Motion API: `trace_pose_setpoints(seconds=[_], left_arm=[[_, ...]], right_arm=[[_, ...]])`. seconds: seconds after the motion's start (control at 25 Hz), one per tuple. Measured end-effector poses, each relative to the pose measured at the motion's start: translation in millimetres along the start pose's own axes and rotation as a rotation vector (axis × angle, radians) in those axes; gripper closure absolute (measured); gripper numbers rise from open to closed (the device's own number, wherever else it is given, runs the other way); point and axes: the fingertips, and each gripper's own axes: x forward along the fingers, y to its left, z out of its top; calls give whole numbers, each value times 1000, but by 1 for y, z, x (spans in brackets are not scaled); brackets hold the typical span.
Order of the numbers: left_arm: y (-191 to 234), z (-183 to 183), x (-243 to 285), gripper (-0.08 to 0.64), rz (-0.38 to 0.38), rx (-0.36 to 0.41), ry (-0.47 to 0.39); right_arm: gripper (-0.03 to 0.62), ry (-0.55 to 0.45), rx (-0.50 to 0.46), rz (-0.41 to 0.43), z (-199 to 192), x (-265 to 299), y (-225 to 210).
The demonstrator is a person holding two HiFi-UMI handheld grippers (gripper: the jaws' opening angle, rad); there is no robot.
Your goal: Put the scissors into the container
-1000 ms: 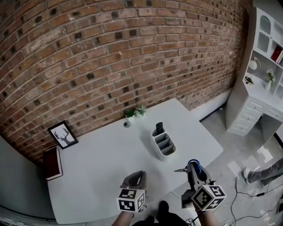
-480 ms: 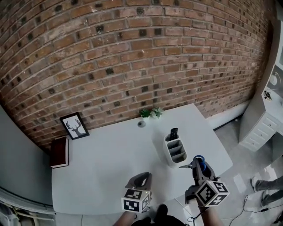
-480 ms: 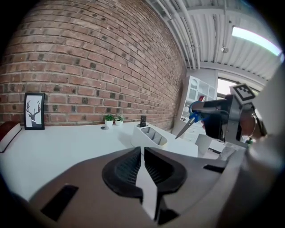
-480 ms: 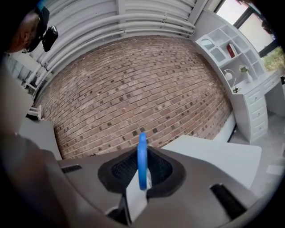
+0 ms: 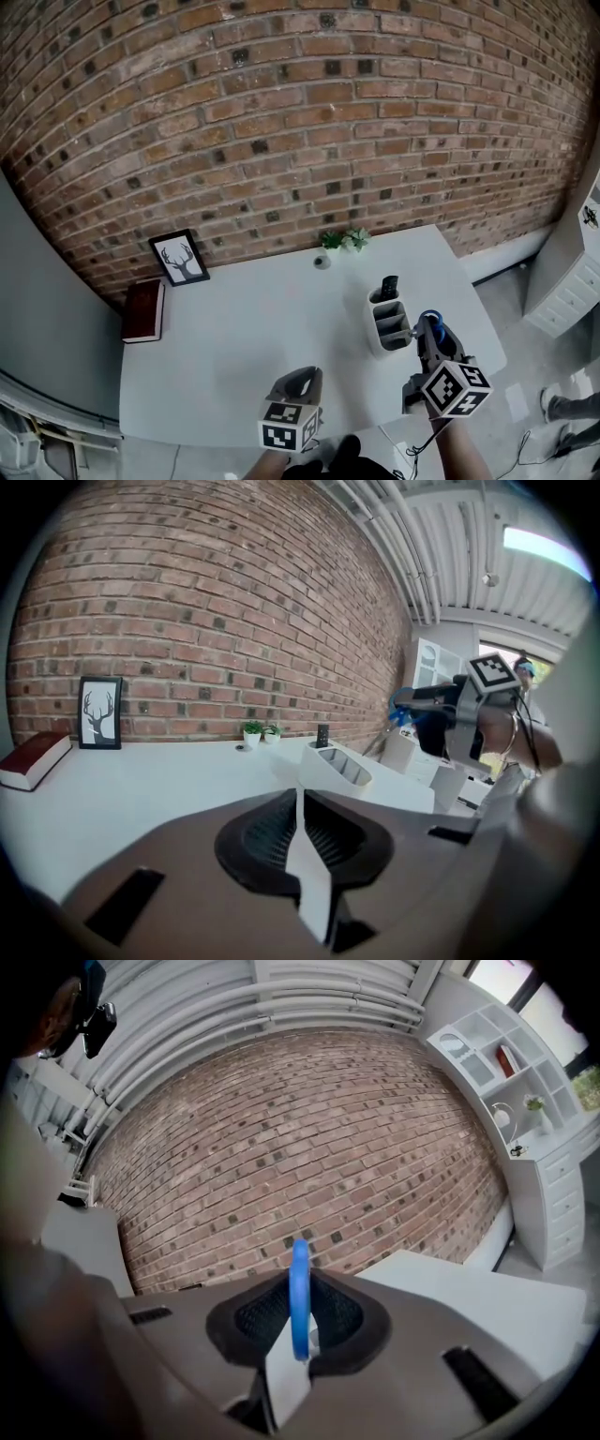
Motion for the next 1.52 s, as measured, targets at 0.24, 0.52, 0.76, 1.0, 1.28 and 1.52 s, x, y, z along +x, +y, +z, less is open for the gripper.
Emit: trace_pose_setpoints(seconds=[0.24,0.52,0.76,1.0,1.28,1.52], left_arm=[[9,-1,-8,532,50,-32,-6],[18,-6,-15,532,88,-60,0],[17,-10,-15,532,95,-77,1],[20,-8,-15,532,103,-78,1],[19,-10,-14,532,101,-73,10],[16,-12,-11,532,91,-69,15]], right_arm=[[541,29,2,24,-6,24,3],[541,56,-13,17,-14,46,0],[543,82,-46,-1,-24,56,-9],[541,119,-84,-10,-42,68,-13],[541,162,-123,-22,-62,75,-17],[543,193,-154,-45,-74,79,-24]])
